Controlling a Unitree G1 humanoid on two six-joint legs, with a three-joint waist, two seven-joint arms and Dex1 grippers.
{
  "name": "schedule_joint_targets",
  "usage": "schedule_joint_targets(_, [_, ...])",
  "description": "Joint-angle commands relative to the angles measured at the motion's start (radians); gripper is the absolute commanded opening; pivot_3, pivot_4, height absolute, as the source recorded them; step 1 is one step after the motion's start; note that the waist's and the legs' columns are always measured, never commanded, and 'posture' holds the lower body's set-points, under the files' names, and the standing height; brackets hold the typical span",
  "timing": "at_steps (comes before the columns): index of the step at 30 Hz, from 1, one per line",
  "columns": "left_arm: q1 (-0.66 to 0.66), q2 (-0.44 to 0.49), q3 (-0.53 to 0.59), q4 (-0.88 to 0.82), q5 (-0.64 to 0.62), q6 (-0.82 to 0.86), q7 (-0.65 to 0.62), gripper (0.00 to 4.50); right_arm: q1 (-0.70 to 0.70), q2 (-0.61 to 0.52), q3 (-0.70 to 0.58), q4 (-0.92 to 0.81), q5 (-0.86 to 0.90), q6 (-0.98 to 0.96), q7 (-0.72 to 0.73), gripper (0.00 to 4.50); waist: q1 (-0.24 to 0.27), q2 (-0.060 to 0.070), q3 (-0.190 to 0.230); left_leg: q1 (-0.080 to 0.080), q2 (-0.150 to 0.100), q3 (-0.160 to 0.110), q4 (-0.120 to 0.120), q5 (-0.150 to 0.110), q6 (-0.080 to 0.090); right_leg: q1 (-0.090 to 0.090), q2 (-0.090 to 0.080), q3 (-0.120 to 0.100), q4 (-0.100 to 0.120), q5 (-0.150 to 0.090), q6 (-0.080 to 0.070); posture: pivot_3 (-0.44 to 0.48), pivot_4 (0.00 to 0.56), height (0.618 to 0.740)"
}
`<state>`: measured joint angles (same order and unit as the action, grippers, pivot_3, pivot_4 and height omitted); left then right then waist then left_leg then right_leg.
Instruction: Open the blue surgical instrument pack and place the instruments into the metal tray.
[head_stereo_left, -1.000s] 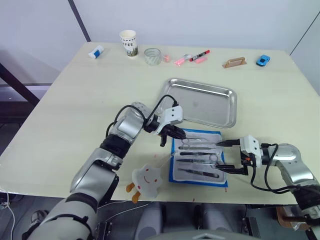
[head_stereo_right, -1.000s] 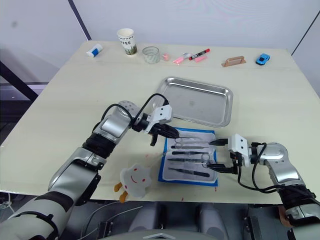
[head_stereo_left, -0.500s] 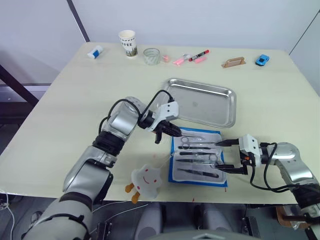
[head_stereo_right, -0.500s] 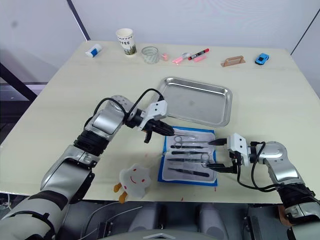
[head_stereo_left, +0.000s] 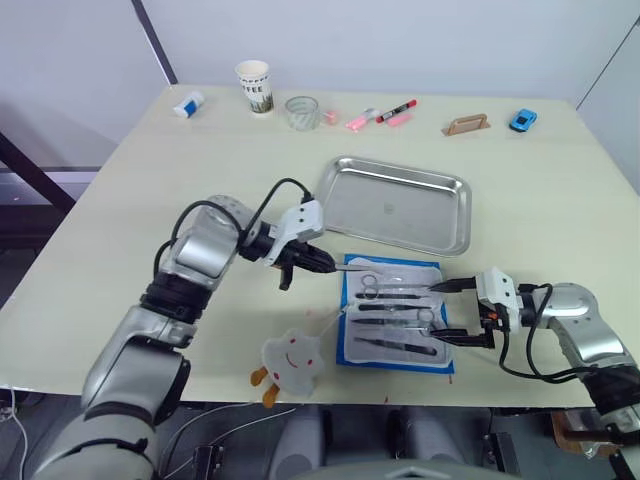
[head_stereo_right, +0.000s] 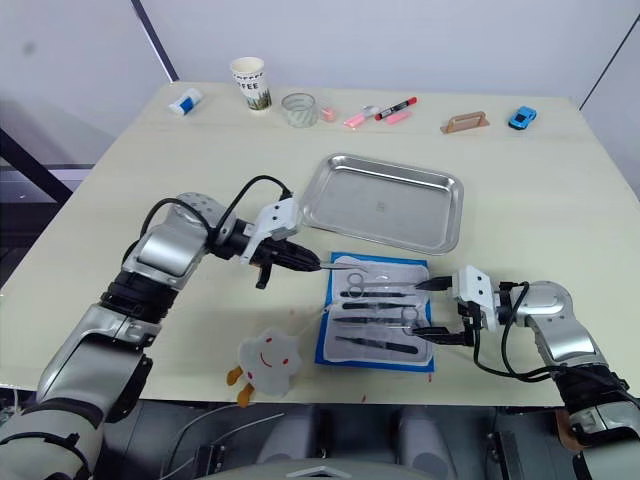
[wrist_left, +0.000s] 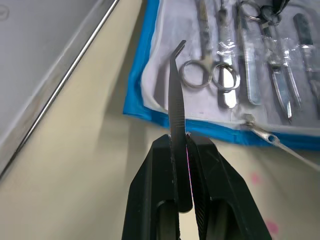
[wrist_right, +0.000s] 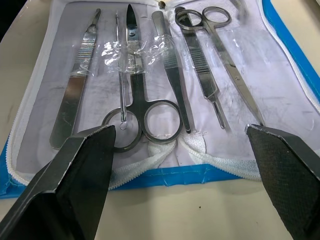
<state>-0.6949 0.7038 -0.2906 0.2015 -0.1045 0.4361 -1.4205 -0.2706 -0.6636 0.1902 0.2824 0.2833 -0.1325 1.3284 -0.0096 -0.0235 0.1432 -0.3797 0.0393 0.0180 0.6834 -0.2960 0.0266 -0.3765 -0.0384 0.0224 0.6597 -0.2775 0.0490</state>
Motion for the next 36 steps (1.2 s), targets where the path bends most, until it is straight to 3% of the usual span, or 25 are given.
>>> schedule_joint_targets(1, [0.040,0.060,0.093,-0.065,-0.048,-0.015,0.009,0.08,0.030,-0.013,0.037,0.053,-0.073,0.026,0.002,4.50,0.001,0.000,0.000,0.000,0.000,0.000,0.000,0.000,0.000,0.000,0.000,0.000,0.000,0.000,0.000,0.000,0.150,0.740])
schedule_joint_targets(5, [0.108,0.099,0.164,-0.131,-0.098,0.004,0.028,0.08,0.028,-0.015,0.034,0.059,-0.071,0.024,0.008,4.50,0.002,0.000,0.000,0.000,0.000,0.000,0.000,0.000,0.000,0.000,0.000,0.000,0.000,0.000,0.000,0.000,0.150,0.740])
schedule_joint_targets(9, [0.164,0.073,0.260,-0.224,-0.159,0.114,0.158,0.08,0.027,-0.017,0.030,0.062,-0.070,0.025,0.015,4.50,0.004,0.000,0.000,0.000,0.001,0.000,0.000,0.000,0.000,0.000,-0.001,0.000,0.000,0.000,0.000,0.000,0.150,0.740])
schedule_joint_targets(14, [0.162,-0.053,0.337,-0.348,-0.192,0.379,0.447,0.08,0.023,-0.022,0.024,0.061,-0.067,0.028,0.024,4.50,0.008,-0.001,0.000,0.000,0.001,-0.001,0.000,0.000,0.000,0.000,-0.002,-0.001,0.000,0.000,0.000,0.000,0.150,0.740])
schedule_joint_targets(20, [0.085,-0.258,0.326,-0.456,-0.143,0.583,0.791,0.08,0.021,-0.030,0.017,0.059,-0.064,0.031,0.032,4.50,0.013,-0.001,0.000,-0.001,0.000,-0.001,0.000,0.000,0.000,0.000,-0.003,-0.001,0.001,0.000,0.001,0.000,0.150,0.740])
schedule_joint_targets(27, [-0.082,-0.441,0.318,-0.371,-0.084,0.777,1.065,0.08,0.028,-0.038,0.013,0.047,-0.063,0.033,0.034,4.50,0.024,-0.001,0.000,0.000,-0.001,-0.001,0.001,0.000,0.000,0.000,-0.003,-0.001,0.001,0.000,0.001,0.000,0.150,0.740])
schedule_joint_targets(36, [-0.223,-0.583,0.334,-0.040,-0.004,0.636,1.280,0.08,0.043,-0.046,0.004,0.023,-0.057,0.048,0.024,4.50,0.023,-0.001,0.000,0.000,-0.002,-0.001,0.001,0.003,-0.006,0.000,-0.004,-0.001,0.001,0.000,0.001,0.000,0.150,0.740])
